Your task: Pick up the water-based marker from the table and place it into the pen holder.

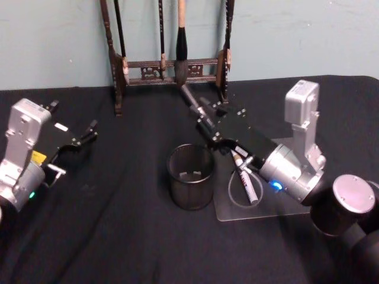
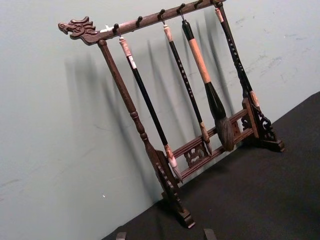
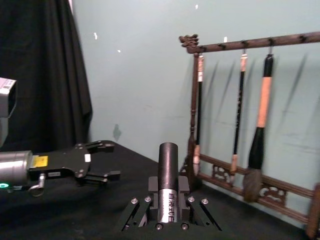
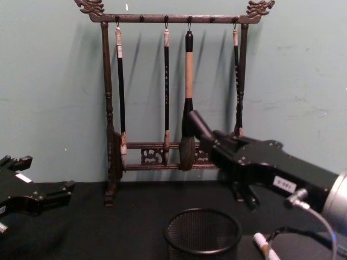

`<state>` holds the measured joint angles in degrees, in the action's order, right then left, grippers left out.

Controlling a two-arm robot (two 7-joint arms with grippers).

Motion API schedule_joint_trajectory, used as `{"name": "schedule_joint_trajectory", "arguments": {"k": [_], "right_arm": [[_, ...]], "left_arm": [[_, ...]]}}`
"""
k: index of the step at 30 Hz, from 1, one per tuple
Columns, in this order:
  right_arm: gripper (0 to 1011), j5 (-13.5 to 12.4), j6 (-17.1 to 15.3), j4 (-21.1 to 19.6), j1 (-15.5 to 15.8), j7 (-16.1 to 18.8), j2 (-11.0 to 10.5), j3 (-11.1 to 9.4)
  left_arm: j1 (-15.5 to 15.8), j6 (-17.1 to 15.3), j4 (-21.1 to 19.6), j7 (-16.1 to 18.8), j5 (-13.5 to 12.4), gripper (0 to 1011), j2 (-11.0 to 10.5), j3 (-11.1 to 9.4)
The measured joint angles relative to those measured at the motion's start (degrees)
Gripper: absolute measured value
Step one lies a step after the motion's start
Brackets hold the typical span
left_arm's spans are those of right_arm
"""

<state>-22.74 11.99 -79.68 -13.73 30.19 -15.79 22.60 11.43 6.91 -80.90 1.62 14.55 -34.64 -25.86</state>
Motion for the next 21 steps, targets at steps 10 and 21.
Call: {"name": "schedule_joint_trajectory", "arguments": {"k": [10, 21], "right_arm": [[227, -0.1, 1.2, 2.7, -0.7, 0.6, 1.5, 2.6], [228, 1.5, 2.4, 5.2, -1.3, 0.5, 2.4, 4.2]], "left_arm": [[0.0, 0.0, 0.0, 0.0, 0.0, 1001, 0.0, 0.0], [0.0, 0.0, 0.0, 0.0, 0.0, 1001, 0.0, 0.0]]}}
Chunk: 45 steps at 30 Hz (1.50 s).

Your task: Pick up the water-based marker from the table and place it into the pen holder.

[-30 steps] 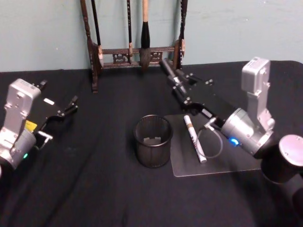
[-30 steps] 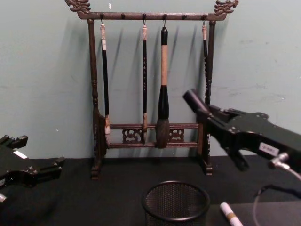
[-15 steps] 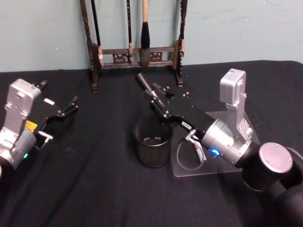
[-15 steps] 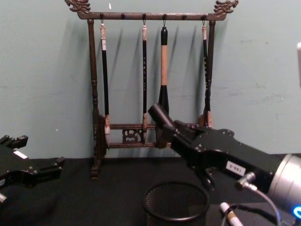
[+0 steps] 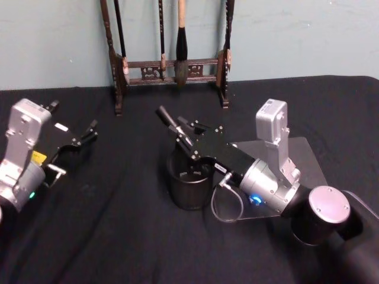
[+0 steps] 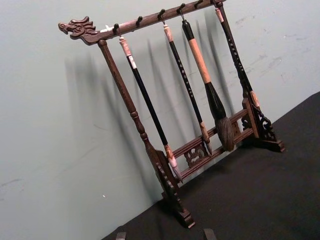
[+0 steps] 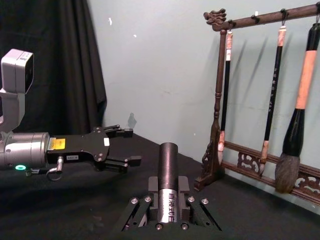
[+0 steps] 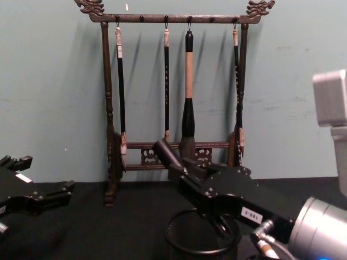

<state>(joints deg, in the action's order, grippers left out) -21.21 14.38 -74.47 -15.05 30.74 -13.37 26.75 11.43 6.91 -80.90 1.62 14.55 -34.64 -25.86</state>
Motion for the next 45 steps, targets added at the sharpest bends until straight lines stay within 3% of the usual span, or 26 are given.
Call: {"name": "schedule_joint_trajectory", "arguments": {"k": [13, 22, 30, 31, 33, 38, 45], "right_arm": [[227, 2.2, 0.1, 0.9, 0.2, -1.1, 0.2, 0.9], [231, 2.0, 0.0, 0.9, 0.2, -1.0, 0.3, 0.9], [459, 1.8, 0.0, 0.9, 0.1, -0.8, 0.3, 0.8], [527, 1.8, 0.0, 0.9, 0.1, -0.8, 0.3, 0.8], [544, 1.8, 0.0, 0.9, 0.1, -0.8, 0.3, 0.8], [728, 1.7, 0.0, 0.9, 0.1, -0.8, 0.3, 0.8], [907, 1.7, 0.0, 0.9, 0.1, -0.7, 0.3, 0.8]], "left_arm": [[0.0, 0.0, 0.0, 0.0, 0.0, 1001, 0.0, 0.0], [0.0, 0.0, 0.0, 0.0, 0.0, 1001, 0.0, 0.0], [0.0, 0.0, 0.0, 0.0, 0.0, 1001, 0.0, 0.0], [0.0, 0.0, 0.0, 0.0, 0.0, 1001, 0.0, 0.0], [0.0, 0.0, 0.0, 0.0, 0.0, 1001, 0.0, 0.0], [0.0, 0.0, 0.0, 0.0, 0.0, 1001, 0.0, 0.0], [0.0, 0.0, 0.0, 0.0, 0.0, 1001, 0.0, 0.0]]}}
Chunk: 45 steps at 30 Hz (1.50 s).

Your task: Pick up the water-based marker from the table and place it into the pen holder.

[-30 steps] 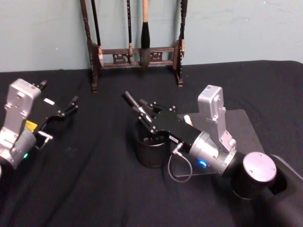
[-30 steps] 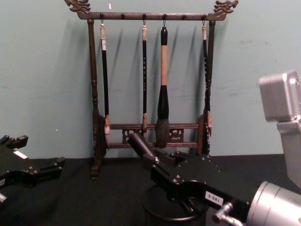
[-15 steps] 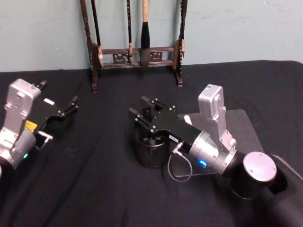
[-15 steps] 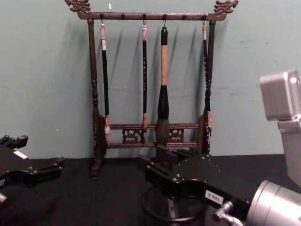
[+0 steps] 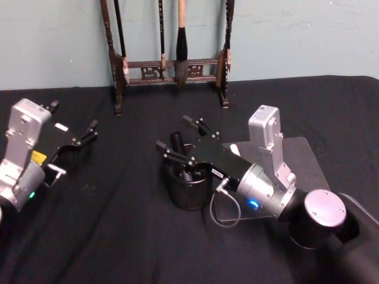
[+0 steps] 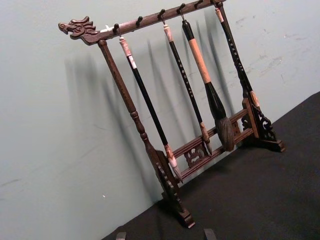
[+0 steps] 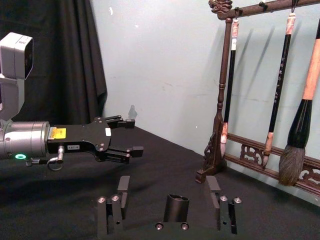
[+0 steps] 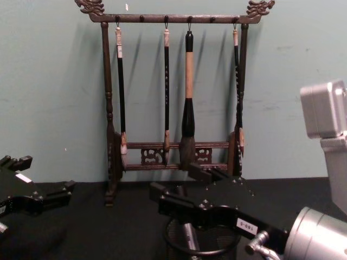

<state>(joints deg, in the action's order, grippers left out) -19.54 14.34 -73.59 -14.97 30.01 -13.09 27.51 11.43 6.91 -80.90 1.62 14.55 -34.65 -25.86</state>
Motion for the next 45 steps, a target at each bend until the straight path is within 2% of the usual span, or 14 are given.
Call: {"name": "schedule_joint_trajectory", "arguments": {"k": [1, 4, 10, 16, 23, 30, 38, 45], "right_arm": [[955, 0.0, 0.0, 0.0, 0.0, 0.0, 0.0, 0.0], [1002, 0.0, 0.0, 0.0, 0.0, 0.0, 0.0, 0.0], [1002, -0.1, -2.6, -3.0, 0.4, -0.6, -1.4, -0.8], [1002, -0.6, -6.4, -7.8, 1.3, -2.6, -3.7, -2.8], [1003, 1.0, -13.7, -12.8, 2.5, -8.5, -7.0, -6.0], [1002, 3.2, -19.7, -14.3, 3.1, -12.1, -8.8, -8.4], [1002, 6.1, -28.5, -13.4, 2.1, -13.1, -9.6, -8.2], [1002, 7.9, -32.3, -12.2, 1.2, -12.3, -9.4, -6.9]], "left_arm": [[0.0, 0.0, 0.0, 0.0, 0.0, 1001, 0.0, 0.0], [0.0, 0.0, 0.0, 0.0, 0.0, 1001, 0.0, 0.0], [0.0, 0.0, 0.0, 0.0, 0.0, 1001, 0.0, 0.0], [0.0, 0.0, 0.0, 0.0, 0.0, 1001, 0.0, 0.0], [0.0, 0.0, 0.0, 0.0, 0.0, 1001, 0.0, 0.0], [0.0, 0.0, 0.0, 0.0, 0.0, 1001, 0.0, 0.0], [0.0, 0.0, 0.0, 0.0, 0.0, 1001, 0.0, 0.0], [0.0, 0.0, 0.0, 0.0, 0.0, 1001, 0.0, 0.0]]}}
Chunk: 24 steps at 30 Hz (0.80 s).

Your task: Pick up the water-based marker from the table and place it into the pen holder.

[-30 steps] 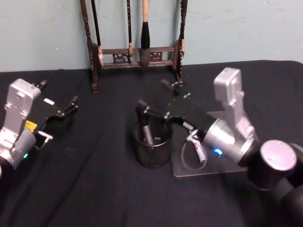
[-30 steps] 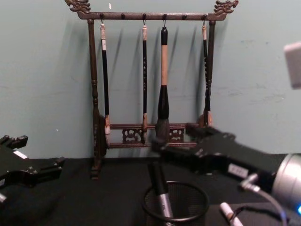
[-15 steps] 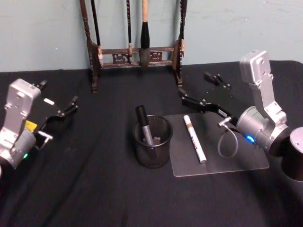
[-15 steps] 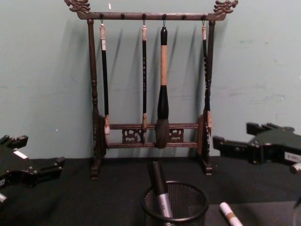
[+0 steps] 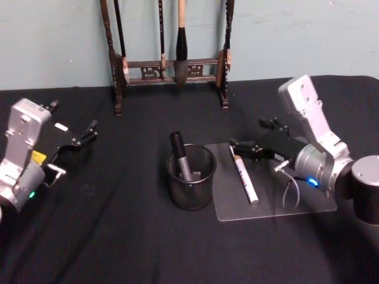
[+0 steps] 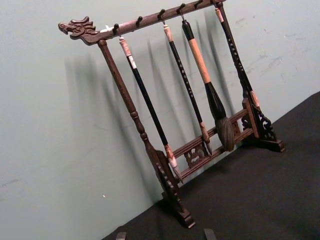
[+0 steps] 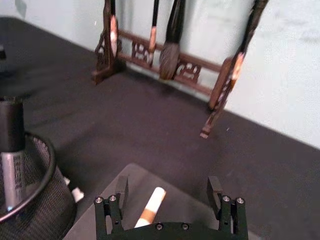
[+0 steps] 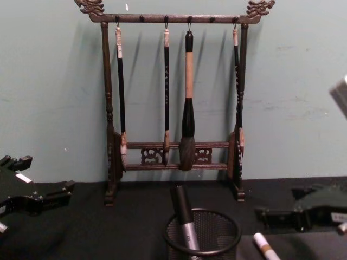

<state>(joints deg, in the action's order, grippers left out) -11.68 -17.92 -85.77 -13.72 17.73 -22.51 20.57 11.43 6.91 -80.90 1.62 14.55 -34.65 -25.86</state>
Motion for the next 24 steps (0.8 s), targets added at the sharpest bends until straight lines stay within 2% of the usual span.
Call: {"name": "schedule_joint_trajectory", "arguments": {"k": [5, 11, 17, 24], "right_arm": [[1002, 1.2, -3.6, 1.0, -0.6, 0.7, 0.6, 1.0], [1003, 1.6, -7.5, 1.9, -1.2, 1.3, 1.6, 1.2], [1002, 2.4, -9.3, 2.6, -1.3, 1.4, 2.2, 1.4], [1002, 3.1, -9.9, 3.2, -1.2, 1.6, 2.9, 1.4]], "left_arm": [[0.0, 0.0, 0.0, 0.0, 0.0, 1001, 0.0, 0.0], [0.0, 0.0, 0.0, 0.0, 0.0, 1001, 0.0, 0.0], [0.0, 0.0, 0.0, 0.0, 0.0, 1001, 0.0, 0.0], [0.0, 0.0, 0.0, 0.0, 0.0, 1001, 0.0, 0.0]]}}
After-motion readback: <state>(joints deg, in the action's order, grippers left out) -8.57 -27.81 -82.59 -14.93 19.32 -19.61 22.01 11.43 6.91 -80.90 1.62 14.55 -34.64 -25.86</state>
